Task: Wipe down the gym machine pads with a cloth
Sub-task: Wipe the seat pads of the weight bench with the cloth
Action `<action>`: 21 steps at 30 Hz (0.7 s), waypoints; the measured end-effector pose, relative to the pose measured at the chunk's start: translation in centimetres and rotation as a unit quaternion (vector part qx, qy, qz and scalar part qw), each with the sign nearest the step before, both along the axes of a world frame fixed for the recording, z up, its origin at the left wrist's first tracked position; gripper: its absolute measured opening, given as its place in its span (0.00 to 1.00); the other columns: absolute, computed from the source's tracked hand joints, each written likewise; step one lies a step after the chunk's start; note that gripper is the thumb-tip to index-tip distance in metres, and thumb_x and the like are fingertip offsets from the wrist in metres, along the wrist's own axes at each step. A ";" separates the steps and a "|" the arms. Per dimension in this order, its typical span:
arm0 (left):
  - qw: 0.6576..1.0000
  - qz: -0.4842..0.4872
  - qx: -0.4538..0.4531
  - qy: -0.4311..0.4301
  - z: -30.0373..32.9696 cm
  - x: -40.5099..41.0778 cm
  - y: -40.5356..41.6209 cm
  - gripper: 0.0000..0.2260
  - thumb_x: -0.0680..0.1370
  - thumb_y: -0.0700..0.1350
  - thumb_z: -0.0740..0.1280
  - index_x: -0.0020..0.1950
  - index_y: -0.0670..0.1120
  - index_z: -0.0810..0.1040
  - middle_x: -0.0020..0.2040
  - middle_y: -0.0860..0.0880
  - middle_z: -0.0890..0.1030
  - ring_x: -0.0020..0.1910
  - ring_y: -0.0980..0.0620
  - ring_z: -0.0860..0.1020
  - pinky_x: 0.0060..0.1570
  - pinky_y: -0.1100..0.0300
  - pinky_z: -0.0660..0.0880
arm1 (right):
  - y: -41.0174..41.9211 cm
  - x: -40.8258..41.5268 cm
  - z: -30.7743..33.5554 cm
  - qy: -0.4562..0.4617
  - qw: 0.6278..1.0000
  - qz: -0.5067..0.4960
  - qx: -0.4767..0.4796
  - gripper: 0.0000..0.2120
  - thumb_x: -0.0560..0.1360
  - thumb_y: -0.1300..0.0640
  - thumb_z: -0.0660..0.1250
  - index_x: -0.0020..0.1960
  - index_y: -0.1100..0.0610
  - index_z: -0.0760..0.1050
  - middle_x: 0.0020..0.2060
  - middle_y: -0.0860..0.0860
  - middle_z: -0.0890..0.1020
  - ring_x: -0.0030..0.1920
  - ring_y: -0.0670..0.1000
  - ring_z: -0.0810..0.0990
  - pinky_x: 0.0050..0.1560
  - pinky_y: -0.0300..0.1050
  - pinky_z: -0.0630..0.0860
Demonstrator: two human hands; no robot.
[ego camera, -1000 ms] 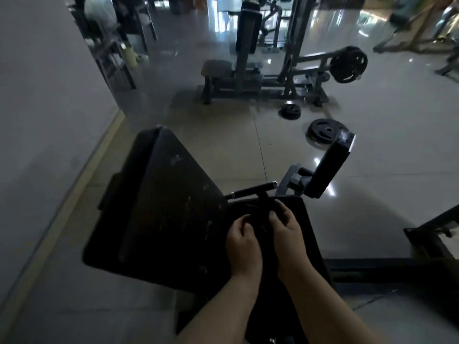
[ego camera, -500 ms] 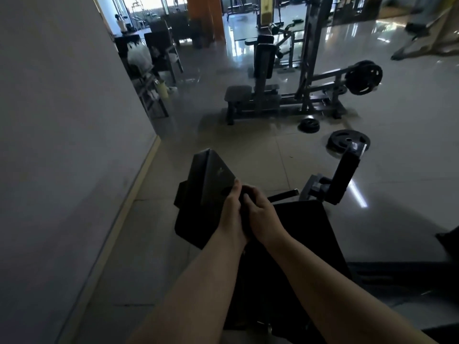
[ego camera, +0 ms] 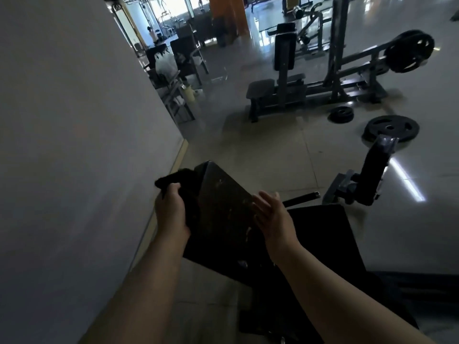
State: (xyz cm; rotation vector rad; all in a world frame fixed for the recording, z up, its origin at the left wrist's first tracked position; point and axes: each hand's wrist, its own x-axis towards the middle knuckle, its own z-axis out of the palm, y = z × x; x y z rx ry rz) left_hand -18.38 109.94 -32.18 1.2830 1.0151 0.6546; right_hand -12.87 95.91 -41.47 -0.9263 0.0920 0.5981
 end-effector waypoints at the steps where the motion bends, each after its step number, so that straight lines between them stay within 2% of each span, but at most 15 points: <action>1: 0.992 0.010 0.119 0.039 -0.2 0.0 0.6 0.11 0.80 0.44 0.60 0.58 0.42 0.76 0.50 0.46 0.78 0.49 0.44 0.77 0.41 0.58 0.73 | -0.2 0.4 -1.0 0.010 1.000 0.006 -0.016 0.19 0.83 0.47 0.48 0.63 0.54 0.72 0.61 0.50 0.78 0.62 0.50 0.73 0.63 0.45 0.66; 2: 0.964 -0.002 0.255 0.080 -0.7 0.0 1.0 0.12 0.80 0.42 0.59 0.61 0.41 0.76 0.52 0.47 0.78 0.53 0.45 0.77 0.44 0.59 0.72 | -0.3 0.7 -1.8 0.021 0.999 0.012 -0.028 0.20 0.83 0.47 0.48 0.65 0.55 0.72 0.62 0.51 0.77 0.61 0.50 0.73 0.64 0.46 0.65; 3: 0.914 -0.026 0.385 0.125 -1.7 -0.1 1.4 0.13 0.81 0.40 0.59 0.63 0.40 0.75 0.55 0.48 0.77 0.57 0.47 0.75 0.49 0.59 0.71 | -0.2 1.0 -2.7 0.031 0.999 0.018 -0.036 0.20 0.83 0.48 0.48 0.66 0.56 0.71 0.63 0.52 0.77 0.61 0.50 0.73 0.65 0.46 0.65; 5: 0.777 -0.106 0.570 0.245 -4.6 -0.4 1.9 0.19 0.80 0.41 0.60 0.71 0.40 0.69 0.68 0.46 0.71 0.67 0.47 0.70 0.61 0.54 0.69 | 0.2 1.3 -4.1 0.046 0.997 0.035 -0.048 0.19 0.83 0.49 0.49 0.65 0.55 0.72 0.63 0.51 0.76 0.63 0.50 0.72 0.68 0.48 0.65; 6: 0.700 -0.160 0.612 0.332 -6.1 -0.4 2.0 0.23 0.80 0.45 0.60 0.74 0.41 0.64 0.74 0.44 0.64 0.71 0.44 0.64 0.66 0.50 0.67 | 0.5 1.3 -4.7 0.049 0.996 0.045 -0.052 0.19 0.83 0.49 0.49 0.65 0.55 0.72 0.63 0.51 0.76 0.64 0.51 0.72 0.69 0.49 0.64; 8: 0.541 -0.257 0.624 0.501 -8.8 -0.4 1.7 0.29 0.82 0.56 0.52 0.77 0.44 0.47 0.79 0.45 0.45 0.77 0.43 0.49 0.72 0.44 0.56 | 1.2 1.2 -6.0 0.050 0.995 0.056 -0.061 0.18 0.83 0.49 0.49 0.65 0.53 0.72 0.63 0.50 0.76 0.64 0.51 0.72 0.70 0.51 0.64; 9: 0.484 -0.289 0.617 0.550 -9.6 -0.3 1.5 0.30 0.81 0.59 0.47 0.76 0.44 0.40 0.78 0.46 0.38 0.77 0.44 0.41 0.73 0.42 0.49 | 1.6 1.2 -6.6 0.051 0.995 0.059 -0.065 0.17 0.83 0.49 0.49 0.64 0.52 0.72 0.63 0.50 0.76 0.64 0.50 0.73 0.70 0.52 0.64; 10: 0.451 -0.306 0.610 0.575 -10.0 -0.1 1.2 0.30 0.81 0.61 0.43 0.74 0.44 0.36 0.77 0.47 0.34 0.76 0.45 0.37 0.72 0.42 0.45 | 1.9 1.2 -7.2 0.051 0.994 0.059 -0.071 0.16 0.83 0.48 0.50 0.63 0.50 0.72 0.63 0.49 0.77 0.63 0.49 0.73 0.70 0.52 0.64; 13: 0.384 -0.318 0.629 0.597 -10.1 0.5 1.4 0.29 0.82 0.59 0.43 0.72 0.43 0.33 0.75 0.45 0.30 0.75 0.44 0.32 0.72 0.40 0.43 | 2.7 1.3 -8.5 0.050 0.993 0.063 -0.084 0.15 0.82 0.48 0.50 0.60 0.47 0.73 0.61 0.47 0.77 0.63 0.48 0.73 0.70 0.51 0.64; 15: 0.367 -0.325 0.635 0.597 -10.1 0.0 2.0 0.30 0.82 0.59 0.45 0.72 0.43 0.33 0.74 0.44 0.29 0.73 0.43 0.31 0.73 0.41 0.45 | 2.9 1.4 -9.0 0.048 0.993 0.060 -0.086 0.13 0.82 0.49 0.51 0.57 0.46 0.74 0.60 0.47 0.78 0.61 0.47 0.74 0.67 0.48 0.67; 17: 0.381 -0.316 0.655 0.571 -10.4 -1.2 2.4 0.32 0.81 0.58 0.52 0.74 0.43 0.39 0.76 0.42 0.34 0.74 0.41 0.36 0.72 0.41 0.52 | 3.1 1.5 -9.6 0.037 0.994 0.045 -0.095 0.12 0.82 0.50 0.53 0.56 0.46 0.74 0.57 0.45 0.78 0.59 0.45 0.75 0.60 0.43 0.70; 18: 0.395 -0.311 0.667 0.550 -10.6 -1.7 2.5 0.34 0.79 0.58 0.58 0.75 0.42 0.46 0.77 0.41 0.42 0.76 0.39 0.43 0.70 0.40 0.57 | 3.2 1.6 -10.0 0.028 0.993 0.038 -0.109 0.12 0.82 0.51 0.53 0.59 0.47 0.74 0.56 0.45 0.77 0.58 0.45 0.75 0.59 0.42 0.70; 20: 0.422 -0.307 0.678 0.517 -11.1 -2.1 3.0 0.35 0.72 0.55 0.69 0.73 0.41 0.59 0.76 0.38 0.57 0.74 0.36 0.58 0.63 0.38 0.66 | 3.4 1.9 -11.1 0.018 0.987 0.031 -0.154 0.14 0.82 0.53 0.55 0.64 0.51 0.72 0.58 0.47 0.76 0.59 0.47 0.74 0.61 0.45 0.72; 21: 0.425 -0.304 0.680 0.514 -11.3 -2.0 3.3 0.36 0.71 0.54 0.71 0.71 0.40 0.62 0.75 0.38 0.61 0.72 0.35 0.62 0.62 0.38 0.68 | 3.6 2.0 -11.8 0.019 0.984 0.030 -0.172 0.14 0.81 0.53 0.56 0.66 0.51 0.71 0.59 0.48 0.76 0.60 0.48 0.74 0.62 0.48 0.72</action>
